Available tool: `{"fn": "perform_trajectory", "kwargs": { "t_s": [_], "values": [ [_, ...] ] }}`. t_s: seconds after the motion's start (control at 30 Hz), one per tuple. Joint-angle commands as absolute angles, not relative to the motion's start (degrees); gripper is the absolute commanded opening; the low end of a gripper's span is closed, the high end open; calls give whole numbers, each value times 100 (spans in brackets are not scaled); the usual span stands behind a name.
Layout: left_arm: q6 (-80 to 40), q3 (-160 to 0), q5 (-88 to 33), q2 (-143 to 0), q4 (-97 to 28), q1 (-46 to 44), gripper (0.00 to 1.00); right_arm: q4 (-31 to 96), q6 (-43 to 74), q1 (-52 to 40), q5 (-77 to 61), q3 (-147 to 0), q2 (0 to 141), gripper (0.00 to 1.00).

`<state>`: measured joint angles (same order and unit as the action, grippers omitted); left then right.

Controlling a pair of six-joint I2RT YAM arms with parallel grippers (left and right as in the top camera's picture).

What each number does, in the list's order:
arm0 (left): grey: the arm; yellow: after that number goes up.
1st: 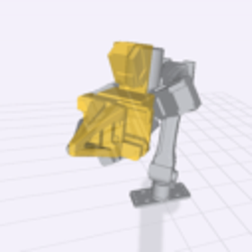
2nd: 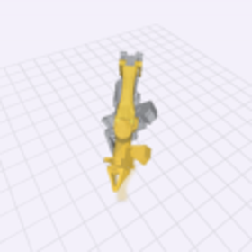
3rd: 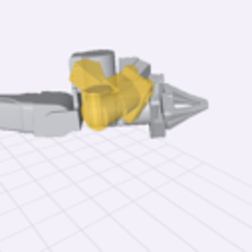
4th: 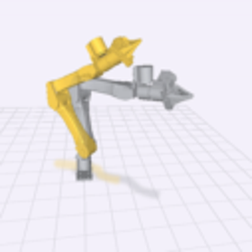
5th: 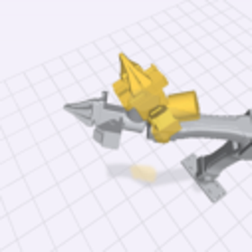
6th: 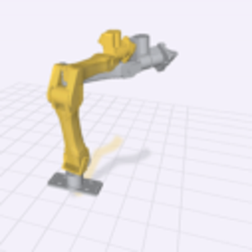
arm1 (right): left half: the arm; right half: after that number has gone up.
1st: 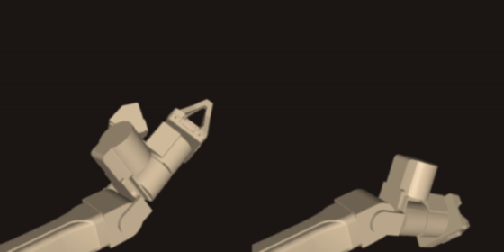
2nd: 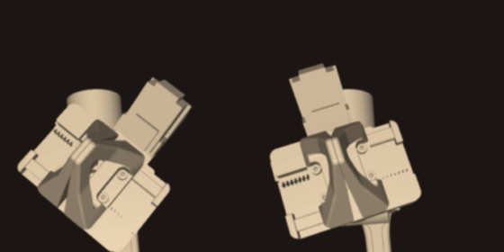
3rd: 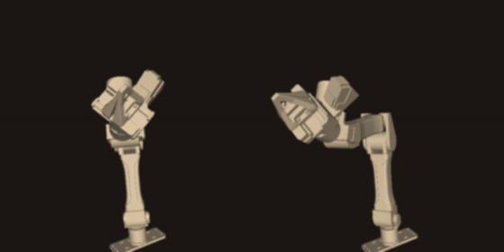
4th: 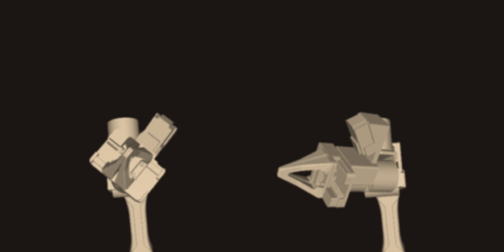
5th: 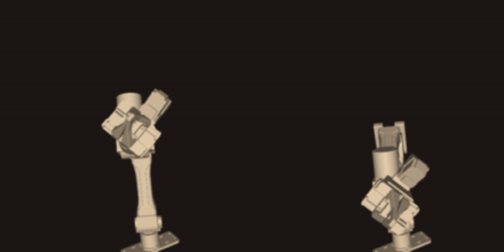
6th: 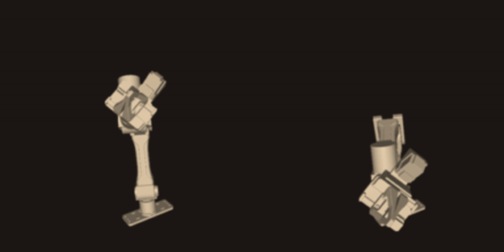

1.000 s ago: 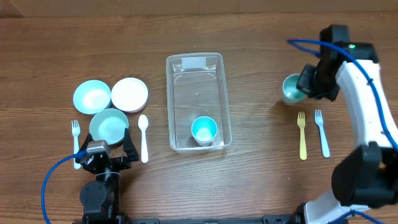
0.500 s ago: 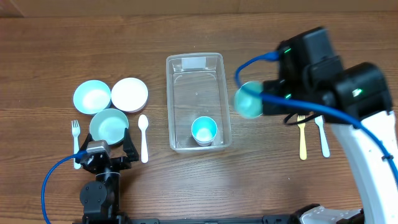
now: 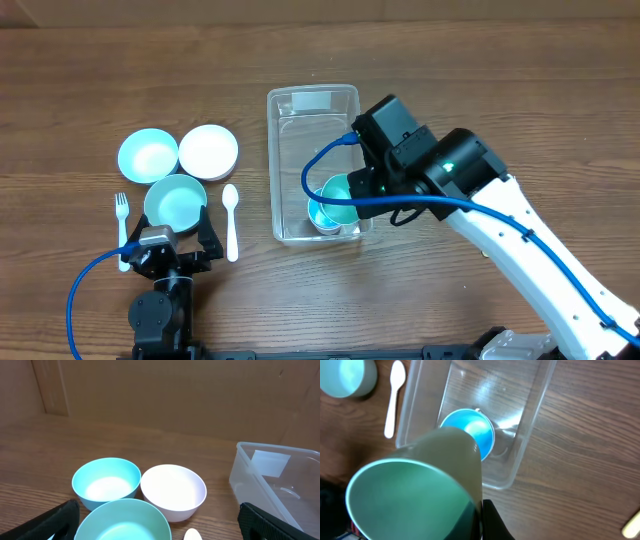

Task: Pack container
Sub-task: 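Stack the green cup onto the cups in the container, release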

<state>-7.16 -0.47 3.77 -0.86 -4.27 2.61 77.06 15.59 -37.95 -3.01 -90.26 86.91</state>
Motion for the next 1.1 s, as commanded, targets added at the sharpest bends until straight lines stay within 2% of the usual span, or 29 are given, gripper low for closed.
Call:
{"fn": "perform_trajectory", "kwargs": {
  "t_s": [0.0, 0.3, 0.73, 0.77, 0.8, 0.93, 1.07],
  "values": [
    [-775, -32, 447, -32, -403, 259, 100, 7389, 1680, -3798, -272, -8678, 8694, 4],
    [-775, -32, 447, -32, -403, 259, 100, 6696, 1785, -3798, -270, -8193, 8698, 4],
    [-775, -32, 447, -32, -405, 259, 100, 6458, 1785, -3798, -268, -8062, 9174, 5],
    [-775, -32, 447, -32, -403, 259, 100, 6460, 1785, -3798, -268, -8062, 9174, 10],
    [-775, -32, 447, -32, -405, 259, 100, 6462, 1782, -3798, -268, -8062, 9174, 25],
    [-775, -32, 447, -32, -405, 259, 100, 6479, 1780, -3798, -268, -8064, 9174, 63],
    [-775, -32, 447, -32, -403, 259, 100, 6560, 1756, -3765, -261, -8248, 9168, 71]
  ]
}}
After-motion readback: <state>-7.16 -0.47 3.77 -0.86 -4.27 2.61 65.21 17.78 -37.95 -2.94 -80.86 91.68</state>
